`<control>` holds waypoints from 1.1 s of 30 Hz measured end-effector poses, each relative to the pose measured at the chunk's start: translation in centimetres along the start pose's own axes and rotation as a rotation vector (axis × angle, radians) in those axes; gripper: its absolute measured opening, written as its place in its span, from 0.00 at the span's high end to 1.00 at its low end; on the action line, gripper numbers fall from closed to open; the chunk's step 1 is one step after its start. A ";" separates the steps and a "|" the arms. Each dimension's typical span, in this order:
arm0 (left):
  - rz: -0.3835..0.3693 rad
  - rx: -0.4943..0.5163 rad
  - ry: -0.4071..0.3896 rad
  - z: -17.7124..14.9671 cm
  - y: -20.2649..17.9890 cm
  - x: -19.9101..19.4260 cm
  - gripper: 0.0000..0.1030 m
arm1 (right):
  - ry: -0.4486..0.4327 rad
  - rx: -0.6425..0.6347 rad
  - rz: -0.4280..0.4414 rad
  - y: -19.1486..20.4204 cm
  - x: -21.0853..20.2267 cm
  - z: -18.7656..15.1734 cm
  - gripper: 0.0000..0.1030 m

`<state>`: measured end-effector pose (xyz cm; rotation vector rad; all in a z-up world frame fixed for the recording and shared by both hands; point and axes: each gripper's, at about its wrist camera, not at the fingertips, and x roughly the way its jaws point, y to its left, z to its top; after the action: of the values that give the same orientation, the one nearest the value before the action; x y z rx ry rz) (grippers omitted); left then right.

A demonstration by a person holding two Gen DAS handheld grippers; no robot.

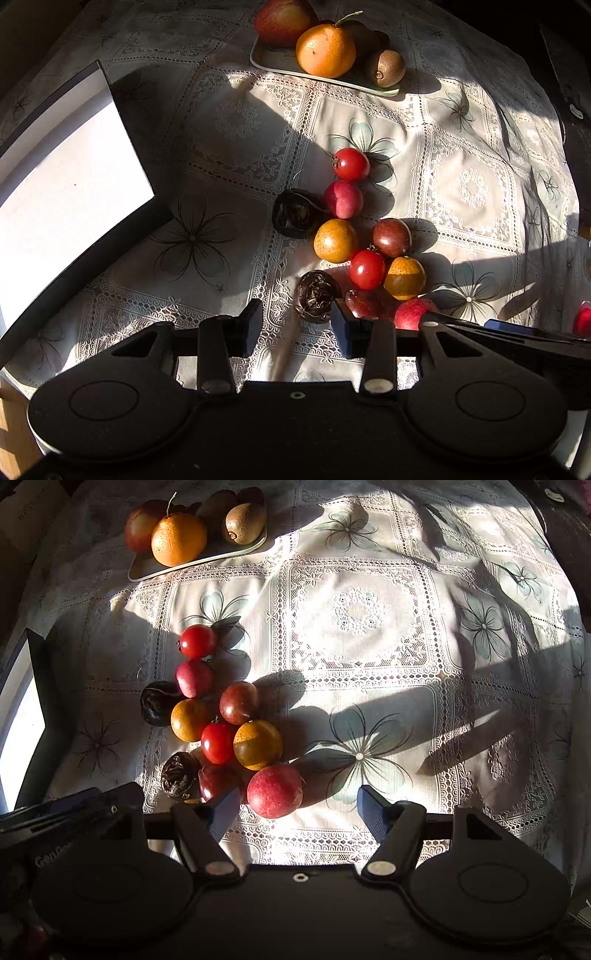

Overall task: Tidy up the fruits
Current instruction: 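Grasp the dark passion fruit with the left tool while the right tool grasps the red apple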

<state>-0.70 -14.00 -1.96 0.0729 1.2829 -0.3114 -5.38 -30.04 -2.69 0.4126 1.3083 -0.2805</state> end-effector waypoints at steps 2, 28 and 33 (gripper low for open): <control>0.009 0.002 0.000 0.0 -0.2 0.1 0.52 | -0.001 -0.002 0.001 0.0 0.2 -0.1 0.31; 0.001 -0.018 0.005 0.5 0.6 1.1 0.53 | 0.037 -0.014 0.013 1.9 3.0 0.0 0.60; -0.006 -0.017 0.009 0.8 0.0 1.8 0.53 | -0.021 0.007 0.005 0.7 0.9 -0.2 0.60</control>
<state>0.46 -14.52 -3.42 0.0556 1.2944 -0.3053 -4.99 -29.30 -3.50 0.4178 1.2855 -0.2848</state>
